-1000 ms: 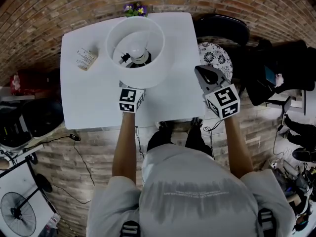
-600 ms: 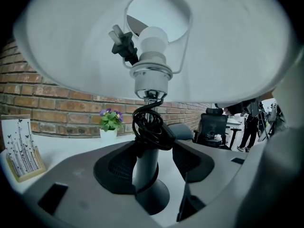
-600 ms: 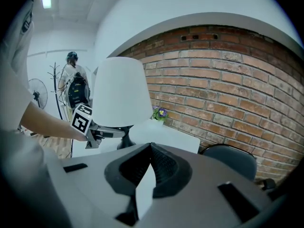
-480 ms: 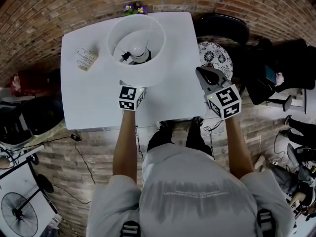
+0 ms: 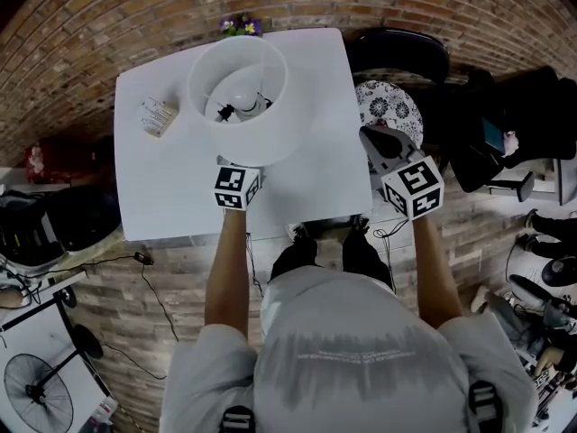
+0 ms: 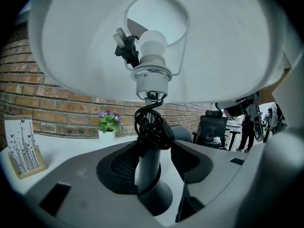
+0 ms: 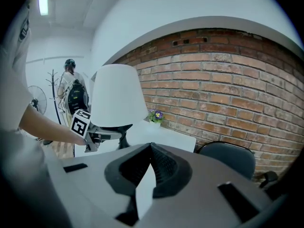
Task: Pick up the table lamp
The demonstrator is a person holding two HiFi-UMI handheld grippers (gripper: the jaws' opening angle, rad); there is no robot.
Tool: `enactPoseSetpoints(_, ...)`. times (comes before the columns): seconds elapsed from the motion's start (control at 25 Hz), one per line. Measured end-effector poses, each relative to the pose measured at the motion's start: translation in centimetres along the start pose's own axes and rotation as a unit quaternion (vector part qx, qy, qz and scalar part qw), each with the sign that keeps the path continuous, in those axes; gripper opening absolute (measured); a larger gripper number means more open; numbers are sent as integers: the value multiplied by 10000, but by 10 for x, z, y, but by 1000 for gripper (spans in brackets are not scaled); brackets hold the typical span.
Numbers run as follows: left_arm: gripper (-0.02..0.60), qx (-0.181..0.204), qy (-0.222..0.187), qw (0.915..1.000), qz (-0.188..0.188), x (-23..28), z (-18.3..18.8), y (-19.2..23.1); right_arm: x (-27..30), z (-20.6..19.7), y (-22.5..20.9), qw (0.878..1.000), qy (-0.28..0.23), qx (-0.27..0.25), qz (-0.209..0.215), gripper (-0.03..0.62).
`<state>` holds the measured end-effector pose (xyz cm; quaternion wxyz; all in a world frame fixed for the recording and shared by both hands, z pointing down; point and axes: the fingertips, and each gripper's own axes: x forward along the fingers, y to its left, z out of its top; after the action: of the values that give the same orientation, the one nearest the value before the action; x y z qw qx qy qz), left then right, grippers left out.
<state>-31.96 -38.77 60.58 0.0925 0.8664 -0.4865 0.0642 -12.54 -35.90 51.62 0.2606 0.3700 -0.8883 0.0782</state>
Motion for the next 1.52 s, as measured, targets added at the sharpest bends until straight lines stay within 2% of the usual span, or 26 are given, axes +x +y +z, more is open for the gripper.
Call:
enactPoseSetpoints(0.36, 212, 86, 25, 9990, 447, -13, 42, -9, -27, 18, -33, 9992, -395, 26, 5, 0)
enactPoseSetpoints(0.72, 212, 293, 197, 9967, 727, -21, 96, -27, -46, 65, -58, 9955, -754, -563, 82, 0)
enactPoseSetpoints(0.92, 212, 306, 236, 9953, 885, -20, 120, -40, -58, 88, -76, 9925, -1018, -675, 23, 2)
enactPoseSetpoints(1.08, 212, 300, 263, 9950, 918, -17, 132, -54, -69, 101, -91, 9905, -1213, -651, -5, 2)
enactPoseSetpoints(1.52, 211, 366, -198, 9957, 822, -16, 160, -92, -92, 121, -101, 9831, -1582, -922, 38, 2)
